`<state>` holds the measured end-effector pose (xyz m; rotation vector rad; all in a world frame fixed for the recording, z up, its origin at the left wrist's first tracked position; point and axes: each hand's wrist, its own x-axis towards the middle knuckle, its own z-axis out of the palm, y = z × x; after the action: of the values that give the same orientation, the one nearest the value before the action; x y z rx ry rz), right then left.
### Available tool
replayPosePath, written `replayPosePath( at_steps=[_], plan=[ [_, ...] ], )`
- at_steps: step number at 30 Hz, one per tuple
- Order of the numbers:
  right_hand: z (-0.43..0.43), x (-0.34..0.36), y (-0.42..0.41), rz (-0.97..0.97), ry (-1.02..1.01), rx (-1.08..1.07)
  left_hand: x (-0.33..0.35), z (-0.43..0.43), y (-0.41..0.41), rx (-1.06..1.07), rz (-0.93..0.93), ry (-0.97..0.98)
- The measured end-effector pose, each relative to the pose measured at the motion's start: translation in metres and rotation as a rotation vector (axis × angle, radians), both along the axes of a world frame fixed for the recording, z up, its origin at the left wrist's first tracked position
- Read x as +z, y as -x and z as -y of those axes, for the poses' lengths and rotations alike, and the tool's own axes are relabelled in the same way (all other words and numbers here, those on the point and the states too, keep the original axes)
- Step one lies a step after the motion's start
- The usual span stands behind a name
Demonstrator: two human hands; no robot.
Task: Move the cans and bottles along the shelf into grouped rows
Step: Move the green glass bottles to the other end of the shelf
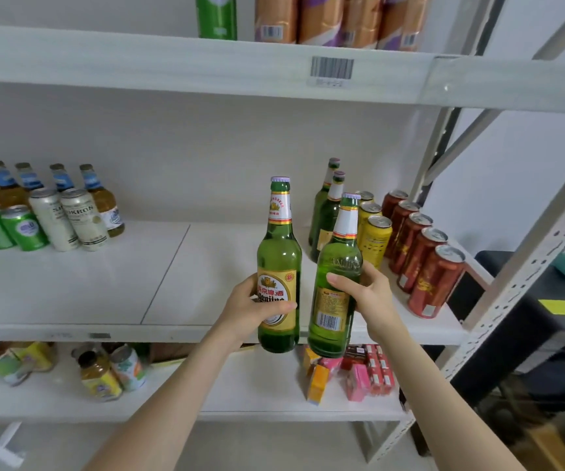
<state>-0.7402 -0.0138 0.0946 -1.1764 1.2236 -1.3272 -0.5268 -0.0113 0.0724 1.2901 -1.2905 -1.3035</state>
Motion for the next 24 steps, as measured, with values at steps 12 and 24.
replayPosePath(
  at_steps=[12,24],
  plan=[
    [0.063,-0.002,0.056,0.004,0.063,-0.018,0.001,0.061,0.060,0.022,0.068,0.016],
    [0.147,-0.039,0.040,-0.041,0.118,-0.039,-0.038,0.130,0.047,0.070,0.065,0.014]
  ],
)
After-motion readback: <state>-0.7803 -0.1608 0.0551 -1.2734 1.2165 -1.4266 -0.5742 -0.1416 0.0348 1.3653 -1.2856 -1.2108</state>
